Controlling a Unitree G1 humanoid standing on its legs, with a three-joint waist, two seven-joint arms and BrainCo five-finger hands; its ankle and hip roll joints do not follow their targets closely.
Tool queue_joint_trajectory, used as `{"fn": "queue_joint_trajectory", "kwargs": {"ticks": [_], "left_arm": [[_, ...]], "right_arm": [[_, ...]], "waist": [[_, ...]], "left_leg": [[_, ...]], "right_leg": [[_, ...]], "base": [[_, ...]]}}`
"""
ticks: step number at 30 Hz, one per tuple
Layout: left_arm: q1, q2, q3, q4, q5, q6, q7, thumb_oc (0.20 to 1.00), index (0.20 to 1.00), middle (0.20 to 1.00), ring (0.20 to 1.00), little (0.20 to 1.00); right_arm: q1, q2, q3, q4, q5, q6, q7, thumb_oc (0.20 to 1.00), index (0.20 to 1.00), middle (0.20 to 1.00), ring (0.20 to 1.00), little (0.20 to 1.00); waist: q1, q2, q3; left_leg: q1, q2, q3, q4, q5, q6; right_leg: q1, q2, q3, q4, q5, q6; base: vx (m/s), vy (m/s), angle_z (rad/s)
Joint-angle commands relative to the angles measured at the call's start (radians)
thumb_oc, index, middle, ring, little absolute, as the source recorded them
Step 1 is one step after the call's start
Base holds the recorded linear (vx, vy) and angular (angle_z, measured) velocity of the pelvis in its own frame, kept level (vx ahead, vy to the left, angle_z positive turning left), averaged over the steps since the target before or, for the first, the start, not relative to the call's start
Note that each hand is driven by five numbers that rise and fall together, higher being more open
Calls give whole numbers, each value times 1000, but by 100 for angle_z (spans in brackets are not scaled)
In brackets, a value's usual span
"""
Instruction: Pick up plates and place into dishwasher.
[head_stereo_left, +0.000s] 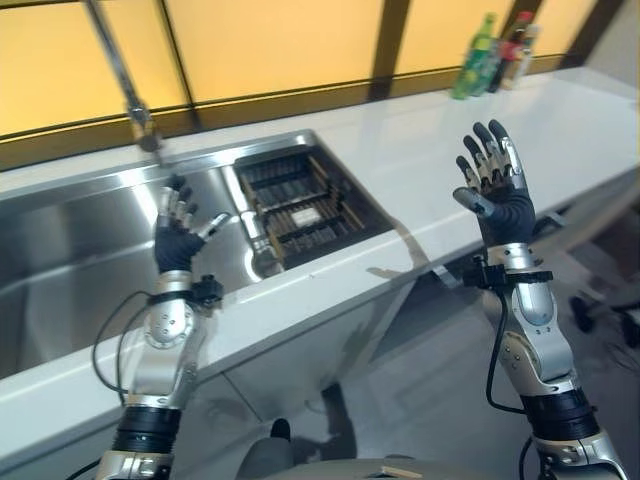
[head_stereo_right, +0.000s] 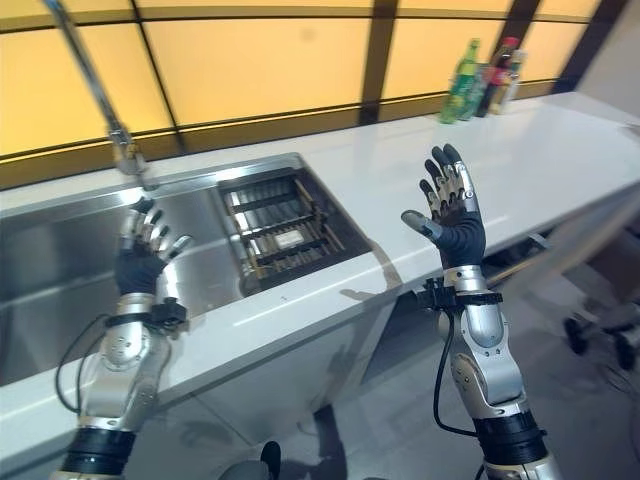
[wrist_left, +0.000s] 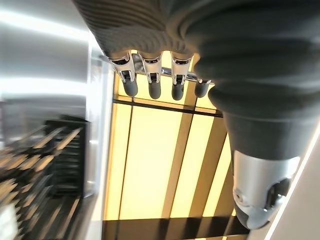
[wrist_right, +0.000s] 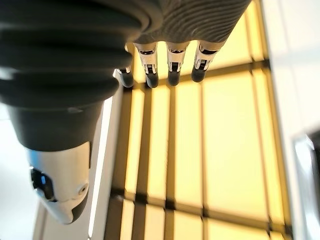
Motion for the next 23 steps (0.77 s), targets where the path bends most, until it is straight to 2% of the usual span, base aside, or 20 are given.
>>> {"fn": "queue_joint_trajectory", "kwargs": {"ticks": [1,4,9,10,15,17,23], "left_arm": [[-48,20,8,-82,-56,-34,-9,1000,1000,1000,1000,1000],[-45,7,-11,-106,-44,-13,7,1000,1000,1000,1000,1000],[-49,2,-20,-126,-56,-14,21,1000,1000,1000,1000,1000],[-51,0,-23,-122,-57,-12,21,1000,1000,1000,1000,1000],[-88,-19,-41,-89,-61,3,-11,1000,1000,1000,1000,1000],[-98,-28,-41,-78,-56,-4,7,1000,1000,1000,1000,1000],[-96,-24,-26,-76,-66,5,19,1000,1000,1000,1000,1000]], "right_arm": [[-83,-10,18,-6,46,39,16,1000,1000,1000,1000,1000],[-109,-10,23,16,65,85,9,1000,1000,1000,1000,1000],[-135,-7,63,37,40,86,-13,1000,1000,1000,1000,1000],[-134,-5,66,42,35,84,-15,1000,1000,1000,1000,1000],[-95,5,62,55,39,71,-35,1000,1000,1000,1000,1000],[-83,11,64,62,48,69,-22,1000,1000,1000,1000,1000],[-67,30,67,63,44,74,-25,1000,1000,1000,1000,1000]], "waist": [[13,-9,-9],[40,-22,-12],[67,-13,-11],[65,-11,-11],[23,7,-20],[11,14,-24],[-5,33,-41]], "left_leg": [[128,39,-48,89,-69,-16],[115,76,-59,103,-52,-46],[90,135,-58,123,22,-83],[89,139,-49,126,32,-85],[94,168,90,123,58,-100],[111,167,75,97,57,-102],[169,173,107,-23,61,-103]], "right_leg": [[-29,-19,88,-138,239,46],[12,-12,40,-184,241,31],[51,4,-47,-231,243,9],[56,8,-58,-235,242,6],[86,22,-136,-242,216,-4],[86,20,-125,-252,223,-1],[87,-5,-131,-272,248,23]], "base": [[-11,-230,96],[26,-243,85],[-51,-141,51],[-47,-75,52],[-5,-23,61],[0,46,44],[-9,43,3]]}}
